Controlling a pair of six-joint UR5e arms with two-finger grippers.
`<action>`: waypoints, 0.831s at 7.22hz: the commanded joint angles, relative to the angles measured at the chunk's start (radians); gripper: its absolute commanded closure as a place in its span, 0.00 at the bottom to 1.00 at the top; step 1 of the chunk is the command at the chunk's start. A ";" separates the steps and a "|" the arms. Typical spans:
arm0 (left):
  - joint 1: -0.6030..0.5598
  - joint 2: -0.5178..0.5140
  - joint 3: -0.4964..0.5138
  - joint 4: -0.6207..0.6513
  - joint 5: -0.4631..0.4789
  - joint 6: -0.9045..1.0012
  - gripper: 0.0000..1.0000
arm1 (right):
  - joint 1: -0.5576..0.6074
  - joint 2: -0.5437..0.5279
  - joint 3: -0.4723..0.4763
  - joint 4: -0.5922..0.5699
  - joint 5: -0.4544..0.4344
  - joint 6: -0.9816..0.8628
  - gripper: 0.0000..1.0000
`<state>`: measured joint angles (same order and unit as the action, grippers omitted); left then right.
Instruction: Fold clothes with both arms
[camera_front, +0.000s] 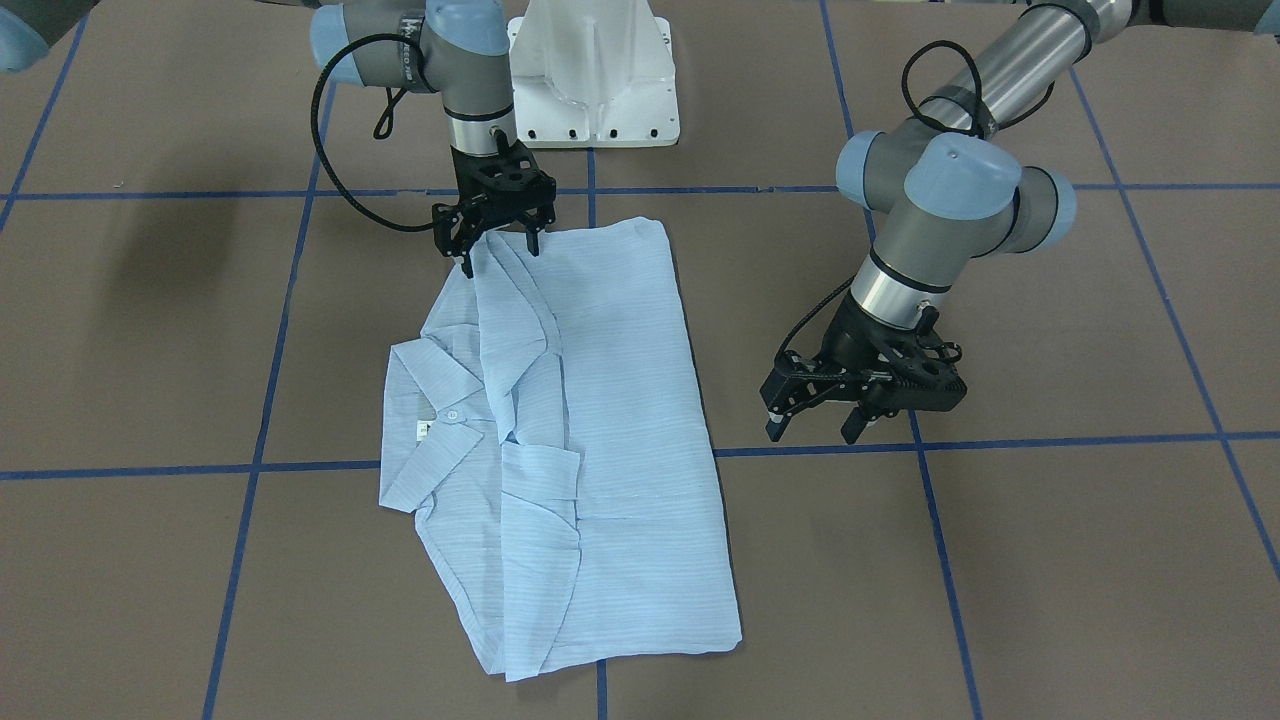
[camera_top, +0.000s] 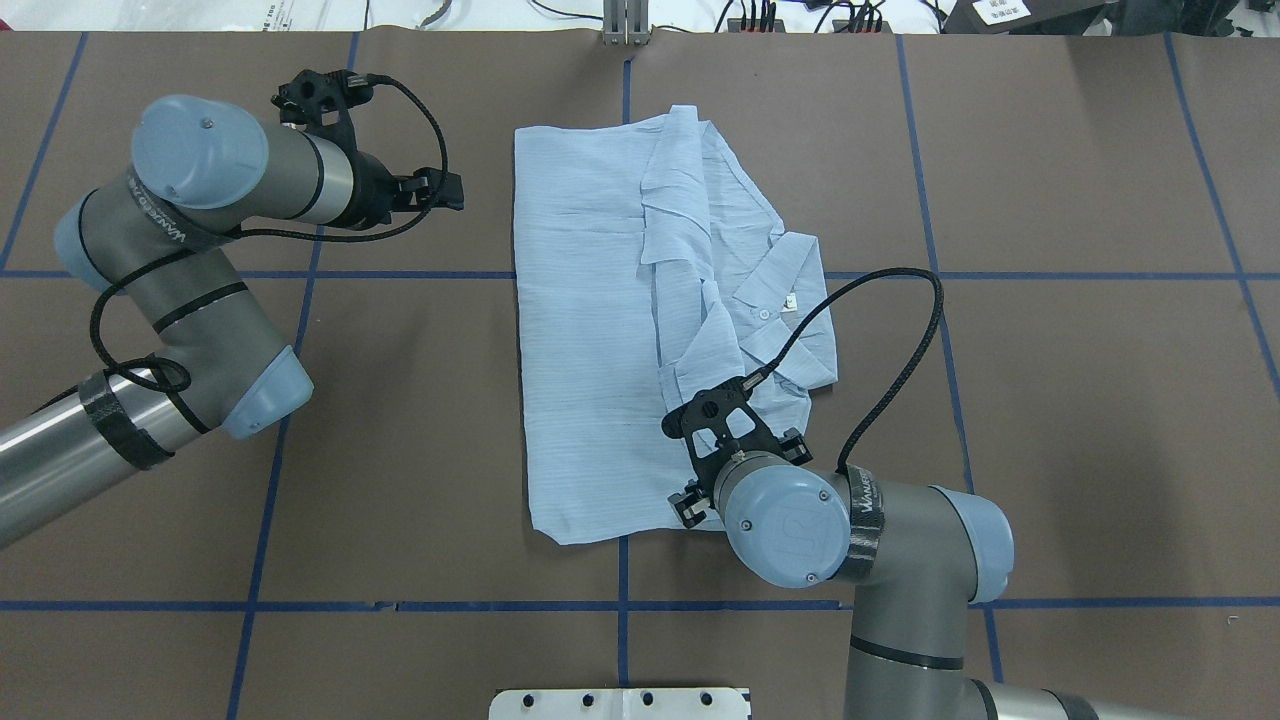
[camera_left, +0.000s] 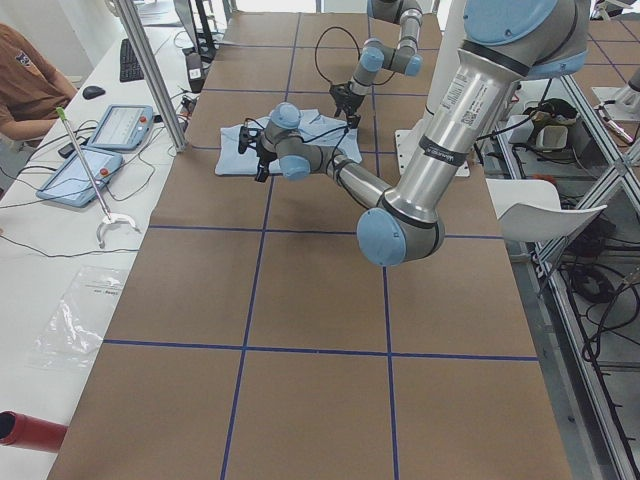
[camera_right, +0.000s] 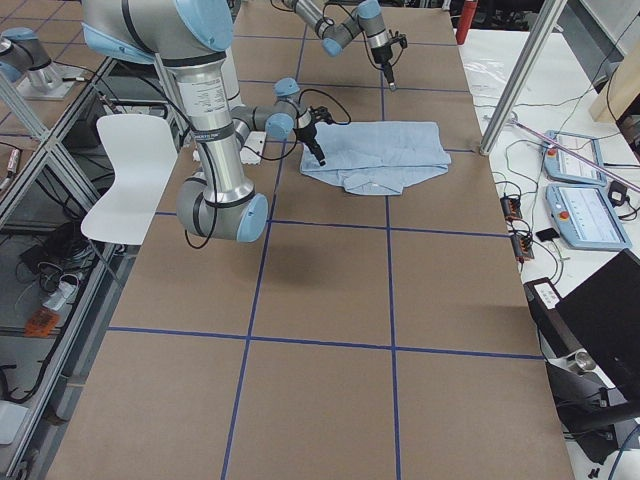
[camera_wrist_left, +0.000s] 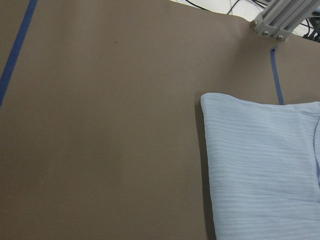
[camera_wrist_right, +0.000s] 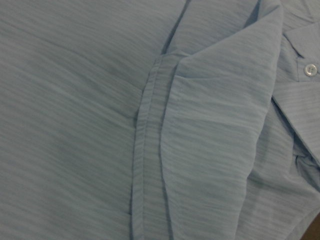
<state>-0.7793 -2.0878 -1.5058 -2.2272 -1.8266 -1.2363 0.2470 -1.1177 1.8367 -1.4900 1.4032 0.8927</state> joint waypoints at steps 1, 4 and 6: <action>0.012 0.000 0.009 -0.003 0.001 -0.017 0.00 | -0.002 -0.008 -0.005 -0.001 -0.001 -0.009 0.00; 0.037 -0.003 0.013 -0.005 0.003 -0.043 0.00 | 0.012 -0.011 -0.016 -0.001 0.000 -0.034 0.00; 0.049 -0.009 0.015 -0.005 0.004 -0.045 0.00 | 0.038 -0.028 -0.013 0.002 0.011 -0.046 0.00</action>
<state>-0.7347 -2.0924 -1.4917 -2.2317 -1.8229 -1.2786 0.2687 -1.1334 1.8222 -1.4904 1.4073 0.8561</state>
